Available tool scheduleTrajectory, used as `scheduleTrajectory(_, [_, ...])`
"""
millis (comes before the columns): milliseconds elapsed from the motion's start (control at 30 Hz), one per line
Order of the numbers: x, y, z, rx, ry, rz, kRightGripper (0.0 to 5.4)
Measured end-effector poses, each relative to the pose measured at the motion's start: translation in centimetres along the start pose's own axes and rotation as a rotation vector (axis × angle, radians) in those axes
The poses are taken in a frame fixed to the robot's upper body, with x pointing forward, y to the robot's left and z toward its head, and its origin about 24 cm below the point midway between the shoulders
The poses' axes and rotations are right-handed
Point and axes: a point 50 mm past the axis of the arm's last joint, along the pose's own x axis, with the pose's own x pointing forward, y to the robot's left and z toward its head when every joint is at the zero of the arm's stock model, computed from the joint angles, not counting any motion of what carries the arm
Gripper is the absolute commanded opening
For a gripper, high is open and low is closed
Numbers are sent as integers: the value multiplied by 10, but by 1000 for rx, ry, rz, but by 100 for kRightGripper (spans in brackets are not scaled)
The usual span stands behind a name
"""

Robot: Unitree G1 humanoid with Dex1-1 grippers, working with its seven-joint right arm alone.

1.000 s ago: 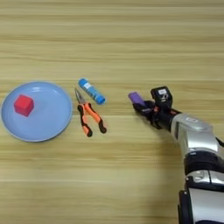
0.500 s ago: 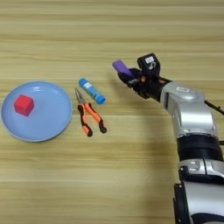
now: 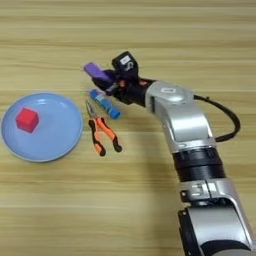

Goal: Move the objects on the table

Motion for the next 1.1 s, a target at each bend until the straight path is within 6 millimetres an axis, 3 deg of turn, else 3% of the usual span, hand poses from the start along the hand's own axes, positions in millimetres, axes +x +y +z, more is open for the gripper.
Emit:
scheduleTrajectory(500, [26,64,10,-110,10,281,142])
scheduleTrajectory(833, [29,90,-4,-144,76,433,142])
scheduleTrajectory(1100, [33,92,-23,-117,166,496,142])
